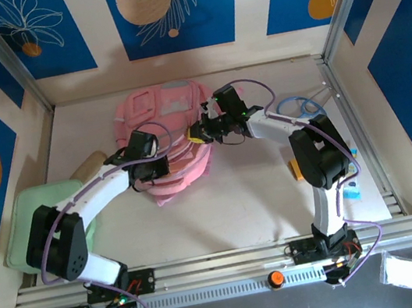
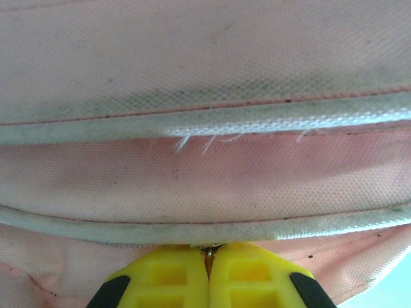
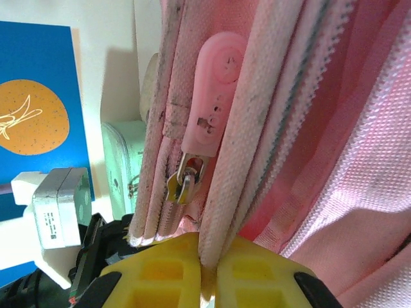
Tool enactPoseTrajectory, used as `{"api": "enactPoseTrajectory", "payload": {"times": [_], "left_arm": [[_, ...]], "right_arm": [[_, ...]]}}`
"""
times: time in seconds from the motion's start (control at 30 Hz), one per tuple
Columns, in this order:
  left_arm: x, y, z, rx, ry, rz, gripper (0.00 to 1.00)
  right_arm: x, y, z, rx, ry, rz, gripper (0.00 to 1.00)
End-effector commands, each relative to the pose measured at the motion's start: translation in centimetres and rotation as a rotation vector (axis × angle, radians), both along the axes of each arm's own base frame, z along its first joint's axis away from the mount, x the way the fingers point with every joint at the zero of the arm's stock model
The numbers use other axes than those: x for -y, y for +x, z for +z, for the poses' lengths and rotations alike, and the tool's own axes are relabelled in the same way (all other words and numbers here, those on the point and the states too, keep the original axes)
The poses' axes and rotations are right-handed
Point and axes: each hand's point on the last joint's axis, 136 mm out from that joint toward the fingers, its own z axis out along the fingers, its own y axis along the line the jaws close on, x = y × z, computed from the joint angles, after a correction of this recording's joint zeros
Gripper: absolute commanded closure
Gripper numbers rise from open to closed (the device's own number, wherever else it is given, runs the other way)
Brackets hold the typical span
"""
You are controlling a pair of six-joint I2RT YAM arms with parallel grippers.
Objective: Pack books, pencil case, and school supplies into a backpack
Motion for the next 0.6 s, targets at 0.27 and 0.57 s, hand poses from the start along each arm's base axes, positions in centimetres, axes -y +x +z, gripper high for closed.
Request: {"api": "enactPoseTrajectory", "payload": {"times": [0.27,0.57], "left_arm": [[-1.7,-0.3,1.1,0.016,-0.012,0.009,1.00],[3.5,0.7,4.7,0.095,-0.160,-0.186,1.00]], "right_arm": [[5.3,3.9,2.1,0.110,-0.023,-0.162,0.93],[5.2,2.0,2.7,0.037,0.066,-0.185,0.65]]}}
